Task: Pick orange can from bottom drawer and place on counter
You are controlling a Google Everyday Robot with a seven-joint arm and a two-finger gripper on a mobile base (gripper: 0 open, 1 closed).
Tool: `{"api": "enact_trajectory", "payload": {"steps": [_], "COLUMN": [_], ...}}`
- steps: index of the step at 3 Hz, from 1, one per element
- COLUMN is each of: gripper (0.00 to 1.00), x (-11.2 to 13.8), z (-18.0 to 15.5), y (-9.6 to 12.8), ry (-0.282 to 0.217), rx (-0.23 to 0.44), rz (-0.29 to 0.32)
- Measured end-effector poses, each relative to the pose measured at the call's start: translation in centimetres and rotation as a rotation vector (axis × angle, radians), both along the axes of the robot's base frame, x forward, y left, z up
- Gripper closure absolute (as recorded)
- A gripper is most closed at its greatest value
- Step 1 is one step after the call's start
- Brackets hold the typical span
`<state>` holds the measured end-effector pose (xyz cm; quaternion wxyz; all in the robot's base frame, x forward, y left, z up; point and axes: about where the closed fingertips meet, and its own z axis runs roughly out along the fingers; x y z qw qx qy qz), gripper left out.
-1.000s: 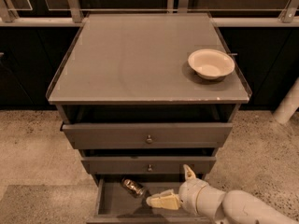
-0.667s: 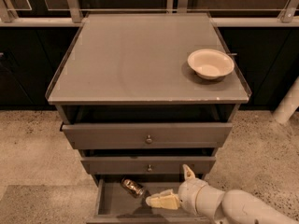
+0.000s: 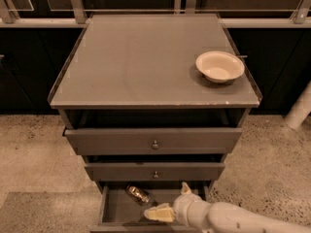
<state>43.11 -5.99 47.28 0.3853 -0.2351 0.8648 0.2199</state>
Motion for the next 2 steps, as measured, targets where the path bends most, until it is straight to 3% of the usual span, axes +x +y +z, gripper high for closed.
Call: {"api": "enact_trajectory", "payload": {"steps": [1,2], "gripper": [0.00,0.00], "x": [1.6,3.0], "z": [-5.5,-8.6], "y": [4.0,6.3], "ry": [0.062,0.100], "rx": [0.010,0.004], "rz": [0.044,0.061]}}
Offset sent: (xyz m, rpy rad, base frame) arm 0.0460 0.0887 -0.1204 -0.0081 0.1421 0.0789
